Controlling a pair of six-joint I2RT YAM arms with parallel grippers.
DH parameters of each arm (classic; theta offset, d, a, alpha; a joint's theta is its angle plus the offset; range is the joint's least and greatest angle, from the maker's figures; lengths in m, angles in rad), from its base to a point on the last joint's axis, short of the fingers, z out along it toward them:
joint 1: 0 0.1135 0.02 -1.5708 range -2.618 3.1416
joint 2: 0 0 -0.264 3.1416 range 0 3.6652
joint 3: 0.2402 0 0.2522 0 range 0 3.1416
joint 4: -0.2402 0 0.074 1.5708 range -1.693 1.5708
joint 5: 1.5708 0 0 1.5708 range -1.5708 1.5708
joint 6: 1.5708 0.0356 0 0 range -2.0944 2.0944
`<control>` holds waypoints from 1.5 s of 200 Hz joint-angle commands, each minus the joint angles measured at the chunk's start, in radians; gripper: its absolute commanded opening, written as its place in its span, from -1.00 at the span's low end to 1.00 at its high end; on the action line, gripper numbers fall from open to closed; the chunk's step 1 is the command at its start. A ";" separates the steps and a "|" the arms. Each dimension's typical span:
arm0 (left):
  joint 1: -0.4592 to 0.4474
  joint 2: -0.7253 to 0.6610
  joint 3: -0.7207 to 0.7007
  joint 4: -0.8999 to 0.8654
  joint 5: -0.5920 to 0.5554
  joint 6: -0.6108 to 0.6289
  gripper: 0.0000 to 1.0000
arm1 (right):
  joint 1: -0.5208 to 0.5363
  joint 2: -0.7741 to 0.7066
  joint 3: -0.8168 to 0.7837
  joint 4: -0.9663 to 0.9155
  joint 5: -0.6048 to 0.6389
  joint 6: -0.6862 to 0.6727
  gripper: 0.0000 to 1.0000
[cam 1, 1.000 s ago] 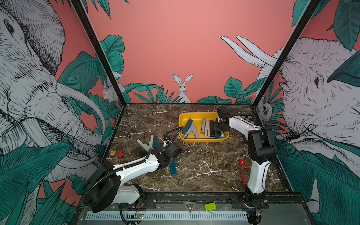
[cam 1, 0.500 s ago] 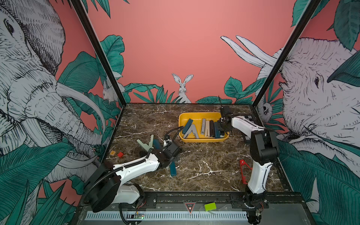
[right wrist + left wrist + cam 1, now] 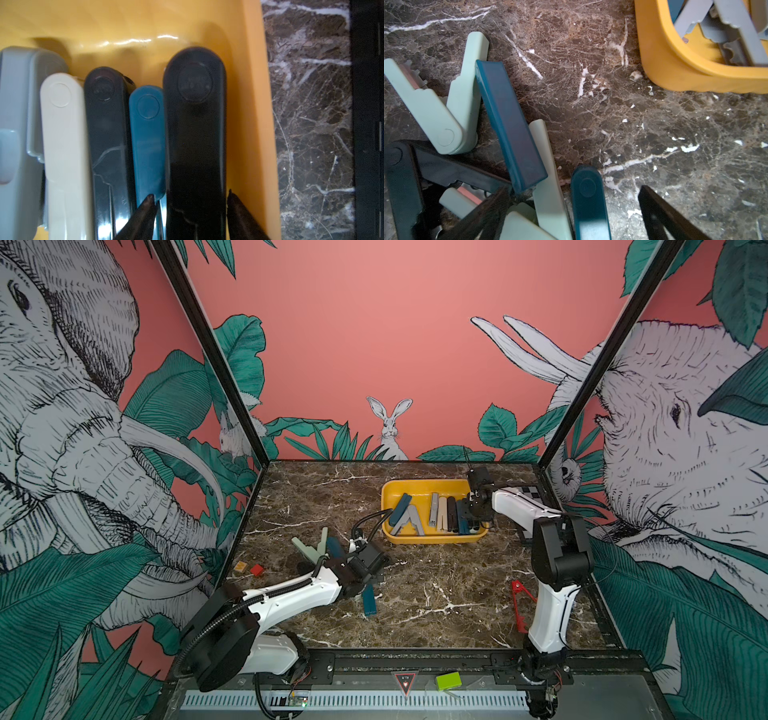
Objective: Put the pruning pliers into the storage box
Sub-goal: Place the pruning pliers in the storage box, then pick up the pruning pliers from the center of the board.
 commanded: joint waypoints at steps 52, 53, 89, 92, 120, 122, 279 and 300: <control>-0.007 0.000 0.023 -0.028 -0.005 -0.011 0.98 | -0.008 -0.087 0.022 -0.019 0.046 -0.010 0.26; -0.007 0.000 0.025 -0.028 -0.006 -0.011 0.98 | -0.008 -0.089 0.023 -0.020 0.045 -0.010 0.26; -0.022 -0.008 0.021 -0.028 -0.007 -0.029 0.98 | -0.007 -0.148 0.029 -0.021 0.017 -0.008 0.27; -0.023 -0.007 0.021 -0.027 -0.005 -0.031 0.98 | -0.005 -0.154 0.027 -0.020 0.015 -0.008 0.27; -0.033 -0.010 0.019 -0.031 0.011 -0.046 0.98 | -0.002 -0.210 0.013 -0.020 -0.009 -0.005 0.28; -0.035 -0.009 0.019 -0.031 0.012 -0.048 0.98 | -0.002 -0.215 0.011 -0.019 -0.008 -0.005 0.28; -0.119 0.128 0.030 0.000 0.049 -0.149 0.58 | 0.000 -0.374 -0.114 0.007 0.010 -0.008 0.31; -0.119 0.142 0.032 0.017 0.066 -0.140 0.51 | -0.002 -0.374 -0.115 0.006 0.013 -0.010 0.31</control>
